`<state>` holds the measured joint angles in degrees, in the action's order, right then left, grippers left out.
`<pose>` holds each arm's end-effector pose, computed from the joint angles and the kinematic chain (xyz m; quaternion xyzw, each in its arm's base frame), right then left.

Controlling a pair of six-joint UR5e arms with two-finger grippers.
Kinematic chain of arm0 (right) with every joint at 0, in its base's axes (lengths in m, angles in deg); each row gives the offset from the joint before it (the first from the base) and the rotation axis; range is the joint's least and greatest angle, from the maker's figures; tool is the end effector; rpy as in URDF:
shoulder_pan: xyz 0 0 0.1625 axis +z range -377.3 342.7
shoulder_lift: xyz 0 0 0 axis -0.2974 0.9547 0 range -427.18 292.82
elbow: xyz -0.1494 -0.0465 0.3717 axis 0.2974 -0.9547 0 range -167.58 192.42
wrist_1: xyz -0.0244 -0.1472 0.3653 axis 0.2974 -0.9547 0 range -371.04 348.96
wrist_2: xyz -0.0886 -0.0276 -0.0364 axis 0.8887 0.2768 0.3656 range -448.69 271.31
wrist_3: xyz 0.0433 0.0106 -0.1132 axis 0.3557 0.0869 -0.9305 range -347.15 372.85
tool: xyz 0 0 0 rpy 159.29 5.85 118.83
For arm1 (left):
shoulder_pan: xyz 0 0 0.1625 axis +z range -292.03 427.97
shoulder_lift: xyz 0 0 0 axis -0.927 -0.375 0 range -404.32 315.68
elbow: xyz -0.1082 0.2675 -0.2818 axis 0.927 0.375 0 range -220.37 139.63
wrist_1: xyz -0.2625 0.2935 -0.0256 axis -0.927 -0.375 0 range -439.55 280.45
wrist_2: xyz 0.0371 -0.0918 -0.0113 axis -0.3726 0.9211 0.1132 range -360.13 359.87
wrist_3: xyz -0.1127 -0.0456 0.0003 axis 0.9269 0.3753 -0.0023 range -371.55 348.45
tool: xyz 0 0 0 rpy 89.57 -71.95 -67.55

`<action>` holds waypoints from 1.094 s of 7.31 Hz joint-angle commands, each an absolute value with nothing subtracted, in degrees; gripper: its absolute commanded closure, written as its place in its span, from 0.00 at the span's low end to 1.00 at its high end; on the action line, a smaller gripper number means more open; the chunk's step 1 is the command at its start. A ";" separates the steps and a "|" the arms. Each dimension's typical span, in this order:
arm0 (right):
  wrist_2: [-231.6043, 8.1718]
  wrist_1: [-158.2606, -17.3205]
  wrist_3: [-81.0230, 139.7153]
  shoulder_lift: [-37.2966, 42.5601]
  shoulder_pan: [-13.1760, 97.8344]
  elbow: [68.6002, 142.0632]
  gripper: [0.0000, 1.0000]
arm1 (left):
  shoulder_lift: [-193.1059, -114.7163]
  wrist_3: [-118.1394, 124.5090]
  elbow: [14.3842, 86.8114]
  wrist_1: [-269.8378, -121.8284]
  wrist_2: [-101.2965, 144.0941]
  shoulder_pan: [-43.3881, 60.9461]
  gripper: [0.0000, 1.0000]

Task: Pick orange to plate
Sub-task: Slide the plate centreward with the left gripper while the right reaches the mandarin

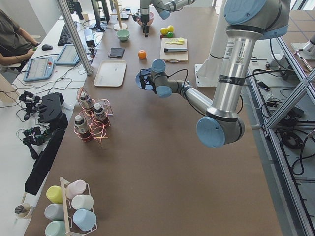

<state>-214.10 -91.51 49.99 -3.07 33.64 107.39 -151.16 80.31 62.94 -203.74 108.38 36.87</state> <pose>-0.3515 -0.5328 0.3457 0.0827 -0.4275 -0.1199 0.8922 0.4520 -0.3833 0.3221 0.0009 0.5429 -0.1549 0.8254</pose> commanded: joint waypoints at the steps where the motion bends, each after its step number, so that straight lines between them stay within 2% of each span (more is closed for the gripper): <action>1: -212.36 -91.38 50.55 -6.87 31.92 102.97 0.00 | -155.40 81.79 62.72 -199.53 99.04 46.32 1.00; 4: -210.43 -84.72 52.39 -11.09 29.99 93.40 0.00 | -157.69 83.73 61.32 -199.52 97.42 49.34 1.00; 6: -209.28 -84.17 52.40 -11.10 28.58 92.32 0.00 | -157.78 83.73 61.23 -199.52 97.42 49.60 1.00; 7: -208.93 -84.17 52.40 -11.01 27.97 91.97 0.00 | -157.87 83.73 61.23 -199.52 97.51 49.61 0.93; 8: -208.93 -84.17 53.09 -11.19 27.35 91.97 0.00 | -157.87 83.73 61.23 -199.61 97.51 49.61 0.30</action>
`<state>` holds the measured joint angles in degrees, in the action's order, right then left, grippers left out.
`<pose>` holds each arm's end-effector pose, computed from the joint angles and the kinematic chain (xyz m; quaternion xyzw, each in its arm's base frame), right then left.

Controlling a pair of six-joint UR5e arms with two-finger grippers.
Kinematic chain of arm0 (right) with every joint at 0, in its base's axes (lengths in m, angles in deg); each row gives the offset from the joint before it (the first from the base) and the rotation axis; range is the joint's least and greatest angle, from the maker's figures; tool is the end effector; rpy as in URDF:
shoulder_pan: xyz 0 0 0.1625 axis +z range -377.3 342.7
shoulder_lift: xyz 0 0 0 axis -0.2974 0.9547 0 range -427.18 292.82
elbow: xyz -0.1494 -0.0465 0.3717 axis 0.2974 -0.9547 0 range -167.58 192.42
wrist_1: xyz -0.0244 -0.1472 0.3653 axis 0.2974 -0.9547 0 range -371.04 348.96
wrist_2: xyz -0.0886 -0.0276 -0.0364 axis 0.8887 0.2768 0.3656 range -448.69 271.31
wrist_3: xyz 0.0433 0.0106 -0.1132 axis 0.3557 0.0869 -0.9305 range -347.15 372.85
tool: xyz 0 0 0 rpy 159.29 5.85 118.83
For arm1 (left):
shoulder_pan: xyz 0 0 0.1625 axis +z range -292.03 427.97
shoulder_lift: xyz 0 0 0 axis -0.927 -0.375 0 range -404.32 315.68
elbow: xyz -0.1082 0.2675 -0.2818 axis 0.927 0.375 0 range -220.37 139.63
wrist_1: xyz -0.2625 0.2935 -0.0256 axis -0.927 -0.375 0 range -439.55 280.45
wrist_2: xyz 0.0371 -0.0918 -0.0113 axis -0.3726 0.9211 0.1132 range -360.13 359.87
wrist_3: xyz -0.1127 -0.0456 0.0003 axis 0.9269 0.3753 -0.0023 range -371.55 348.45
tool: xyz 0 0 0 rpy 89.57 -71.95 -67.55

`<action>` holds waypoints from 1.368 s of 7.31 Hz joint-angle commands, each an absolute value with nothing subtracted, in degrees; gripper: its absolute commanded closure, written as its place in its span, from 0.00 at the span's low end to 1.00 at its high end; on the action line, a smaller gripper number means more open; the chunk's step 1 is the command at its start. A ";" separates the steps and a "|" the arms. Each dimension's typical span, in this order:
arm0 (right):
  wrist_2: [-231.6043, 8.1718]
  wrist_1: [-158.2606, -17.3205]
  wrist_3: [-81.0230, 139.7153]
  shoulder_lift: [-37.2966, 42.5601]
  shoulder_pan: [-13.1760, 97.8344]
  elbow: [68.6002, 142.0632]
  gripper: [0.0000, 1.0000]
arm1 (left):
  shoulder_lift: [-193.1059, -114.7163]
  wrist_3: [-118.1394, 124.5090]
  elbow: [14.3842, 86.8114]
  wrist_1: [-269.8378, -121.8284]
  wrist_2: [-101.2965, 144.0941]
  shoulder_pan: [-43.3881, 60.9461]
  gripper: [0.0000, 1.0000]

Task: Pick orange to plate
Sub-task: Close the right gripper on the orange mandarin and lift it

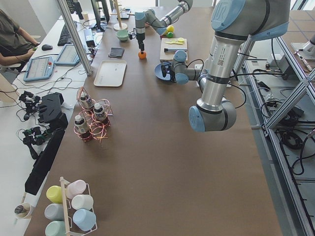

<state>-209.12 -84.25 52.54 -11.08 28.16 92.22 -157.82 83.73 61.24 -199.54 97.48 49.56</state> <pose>-0.4462 -0.5556 0.3630 0.0826 -0.4066 -0.1290 0.9007 0.5473 -0.3057 0.2791 0.0058 0.5398 -0.1377 0.8305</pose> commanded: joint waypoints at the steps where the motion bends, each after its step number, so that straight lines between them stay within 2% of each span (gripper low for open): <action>1: -208.84 -84.26 53.10 -10.93 27.00 91.88 0.00 | -157.87 83.73 61.23 -199.61 97.51 49.61 0.23; 2: -208.14 -84.78 53.97 -11.27 26.99 91.96 0.10 | -157.78 83.73 61.23 -199.61 97.43 49.61 0.21; 3: -207.18 -84.87 54.41 -11.19 26.73 91.88 0.47 | -157.78 83.73 61.23 -199.61 97.51 49.61 0.21; 4: -206.91 -84.87 54.42 -11.28 26.73 92.14 0.93 | -157.87 83.73 61.40 -199.70 97.51 49.52 0.21; 5: -206.99 -84.87 54.42 -11.36 26.99 92.84 1.00 | -158.05 83.64 61.75 -199.70 97.60 48.91 0.21; 6: -207.43 -85.92 54.50 -11.28 27.78 96.85 1.00 | -157.87 82.77 61.93 -200.05 98.64 46.38 0.23; 8: -206.74 -101.06 55.29 -12.50 25.43 110.71 1.00 | -156.39 76.20 62.55 -199.70 107.40 38.14 0.23; 9: -201.77 -103.48 62.95 -12.68 19.50 114.69 1.00 | -153.68 71.56 62.20 -199.70 112.92 32.61 0.23; 10: -197.46 -103.50 66.51 -12.77 13.78 115.34 1.00 | -151.22 65.07 61.85 -199.61 117.68 27.16 0.23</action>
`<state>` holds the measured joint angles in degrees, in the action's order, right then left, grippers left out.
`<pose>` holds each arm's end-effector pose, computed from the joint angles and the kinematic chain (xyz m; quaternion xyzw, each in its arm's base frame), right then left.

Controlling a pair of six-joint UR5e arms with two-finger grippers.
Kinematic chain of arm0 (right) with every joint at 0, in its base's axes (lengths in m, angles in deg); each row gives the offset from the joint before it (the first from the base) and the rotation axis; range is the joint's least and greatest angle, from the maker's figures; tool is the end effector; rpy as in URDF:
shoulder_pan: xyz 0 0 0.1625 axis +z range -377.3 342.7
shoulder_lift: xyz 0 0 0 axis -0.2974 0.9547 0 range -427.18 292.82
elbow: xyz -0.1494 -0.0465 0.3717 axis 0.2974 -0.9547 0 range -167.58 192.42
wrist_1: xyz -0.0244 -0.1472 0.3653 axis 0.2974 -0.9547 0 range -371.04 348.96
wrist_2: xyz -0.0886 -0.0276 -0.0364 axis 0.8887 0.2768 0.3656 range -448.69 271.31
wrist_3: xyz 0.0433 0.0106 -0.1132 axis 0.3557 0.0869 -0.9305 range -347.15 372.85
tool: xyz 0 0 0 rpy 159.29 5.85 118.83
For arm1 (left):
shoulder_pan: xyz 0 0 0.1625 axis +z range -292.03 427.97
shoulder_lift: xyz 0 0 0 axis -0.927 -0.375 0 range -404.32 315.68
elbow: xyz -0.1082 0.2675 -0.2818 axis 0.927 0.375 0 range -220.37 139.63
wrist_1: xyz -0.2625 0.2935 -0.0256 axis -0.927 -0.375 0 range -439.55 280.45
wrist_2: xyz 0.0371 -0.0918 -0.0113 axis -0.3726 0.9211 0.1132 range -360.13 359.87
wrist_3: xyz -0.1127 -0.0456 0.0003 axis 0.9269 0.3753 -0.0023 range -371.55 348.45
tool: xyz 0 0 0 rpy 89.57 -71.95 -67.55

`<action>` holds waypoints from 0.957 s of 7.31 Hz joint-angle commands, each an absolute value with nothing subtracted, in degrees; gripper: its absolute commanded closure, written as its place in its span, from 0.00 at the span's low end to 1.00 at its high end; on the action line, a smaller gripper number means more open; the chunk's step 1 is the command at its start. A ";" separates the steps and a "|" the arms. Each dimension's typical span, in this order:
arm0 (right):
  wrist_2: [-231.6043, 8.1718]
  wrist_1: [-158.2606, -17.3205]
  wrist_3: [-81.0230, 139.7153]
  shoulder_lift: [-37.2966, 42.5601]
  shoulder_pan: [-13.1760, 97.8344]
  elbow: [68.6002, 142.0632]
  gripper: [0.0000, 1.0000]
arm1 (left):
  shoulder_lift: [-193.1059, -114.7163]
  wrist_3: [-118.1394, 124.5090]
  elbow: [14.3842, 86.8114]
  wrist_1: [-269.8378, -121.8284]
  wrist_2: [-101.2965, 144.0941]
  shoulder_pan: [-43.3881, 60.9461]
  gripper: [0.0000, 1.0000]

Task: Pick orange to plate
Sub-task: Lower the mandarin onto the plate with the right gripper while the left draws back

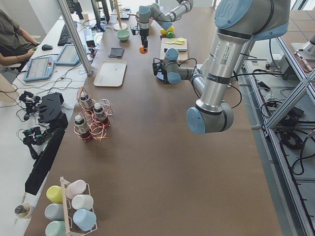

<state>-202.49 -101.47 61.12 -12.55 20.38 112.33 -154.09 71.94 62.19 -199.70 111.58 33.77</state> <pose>-0.4582 -0.4603 0.2361 0.0918 -0.4089 -0.1106 0.9012 0.4436 -0.4083 0.3073 0.0262 0.5336 -0.1061 0.8387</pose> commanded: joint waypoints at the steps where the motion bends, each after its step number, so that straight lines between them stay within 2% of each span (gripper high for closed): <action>1: -194.37 -103.42 69.59 -13.99 8.59 115.00 1.00 | -149.97 61.09 60.54 -199.61 121.21 23.19 0.23; 3: -188.55 -103.16 72.87 -15.32 2.40 114.03 1.00 | -149.08 59.91 59.82 -199.87 122.56 21.05 0.22; 7: -187.83 -102.89 72.88 -15.41 1.42 111.66 1.00 | -148.99 60.00 59.91 -200.05 122.56 21.04 0.15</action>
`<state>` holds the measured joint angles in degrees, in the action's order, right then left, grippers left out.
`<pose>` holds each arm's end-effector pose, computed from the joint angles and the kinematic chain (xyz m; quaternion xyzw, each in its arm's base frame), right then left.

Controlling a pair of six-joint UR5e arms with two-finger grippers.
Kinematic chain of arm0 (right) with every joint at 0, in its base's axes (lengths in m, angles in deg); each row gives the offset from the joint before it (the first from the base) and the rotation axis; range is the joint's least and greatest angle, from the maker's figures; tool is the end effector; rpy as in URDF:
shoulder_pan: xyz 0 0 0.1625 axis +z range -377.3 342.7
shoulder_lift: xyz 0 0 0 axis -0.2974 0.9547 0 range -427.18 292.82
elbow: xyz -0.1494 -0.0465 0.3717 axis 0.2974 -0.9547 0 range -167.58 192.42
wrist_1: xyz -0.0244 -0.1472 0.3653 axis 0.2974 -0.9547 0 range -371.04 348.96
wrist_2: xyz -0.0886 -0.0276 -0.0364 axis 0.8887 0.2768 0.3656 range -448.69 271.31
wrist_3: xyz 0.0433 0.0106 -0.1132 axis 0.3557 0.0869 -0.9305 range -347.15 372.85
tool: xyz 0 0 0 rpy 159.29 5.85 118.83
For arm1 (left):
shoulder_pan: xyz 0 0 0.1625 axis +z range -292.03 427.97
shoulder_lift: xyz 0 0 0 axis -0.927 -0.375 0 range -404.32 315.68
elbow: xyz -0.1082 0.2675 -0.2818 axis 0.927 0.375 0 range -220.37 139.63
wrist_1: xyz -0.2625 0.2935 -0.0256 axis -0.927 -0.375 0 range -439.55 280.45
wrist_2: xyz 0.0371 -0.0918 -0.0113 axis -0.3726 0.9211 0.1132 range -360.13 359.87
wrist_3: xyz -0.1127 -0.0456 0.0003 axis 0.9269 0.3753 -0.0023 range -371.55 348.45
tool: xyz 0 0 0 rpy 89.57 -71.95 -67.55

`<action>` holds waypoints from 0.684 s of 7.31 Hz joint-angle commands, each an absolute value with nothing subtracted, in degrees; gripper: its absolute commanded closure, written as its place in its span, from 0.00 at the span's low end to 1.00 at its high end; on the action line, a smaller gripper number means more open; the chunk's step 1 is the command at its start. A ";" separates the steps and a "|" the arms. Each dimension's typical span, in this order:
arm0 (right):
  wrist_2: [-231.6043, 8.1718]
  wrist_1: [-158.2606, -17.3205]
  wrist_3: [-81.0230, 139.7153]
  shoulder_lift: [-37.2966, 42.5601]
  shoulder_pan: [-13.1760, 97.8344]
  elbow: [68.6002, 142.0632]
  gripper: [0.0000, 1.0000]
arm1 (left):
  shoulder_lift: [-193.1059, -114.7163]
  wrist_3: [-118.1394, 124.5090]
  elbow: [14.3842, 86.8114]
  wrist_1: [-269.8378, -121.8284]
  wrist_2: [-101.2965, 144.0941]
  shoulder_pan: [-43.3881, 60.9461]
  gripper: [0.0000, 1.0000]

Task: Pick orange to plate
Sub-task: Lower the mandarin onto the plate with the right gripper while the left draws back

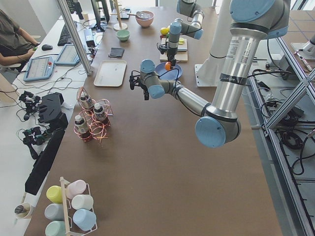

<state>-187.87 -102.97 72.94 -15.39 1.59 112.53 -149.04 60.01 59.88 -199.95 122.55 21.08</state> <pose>-0.5802 -0.3189 0.2126 0.0952 -0.3879 -0.1193 0.9090 0.3469 -0.4697 0.3720 0.0309 0.5098 -0.0821 0.8558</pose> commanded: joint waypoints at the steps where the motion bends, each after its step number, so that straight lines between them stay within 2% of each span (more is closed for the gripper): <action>1: -187.83 -101.15 72.87 -16.02 1.51 110.09 1.00 | -148.99 60.00 60.00 -199.96 122.56 21.04 0.14; 3: -188.10 -95.70 72.96 -16.02 1.51 107.70 1.00 | -148.99 60.00 60.00 -199.96 122.56 21.04 0.13; 4: -188.19 -96.12 72.96 -16.02 1.59 107.70 0.88 | -148.91 60.00 60.09 -199.96 122.56 21.04 0.13; 5: -188.19 -96.30 72.96 -15.85 1.59 107.70 0.01 | -148.99 60.00 60.09 -199.96 122.56 21.04 0.13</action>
<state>-188.12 -96.40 72.97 -15.99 1.55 107.83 -148.96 60.00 60.06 -199.97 122.56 21.04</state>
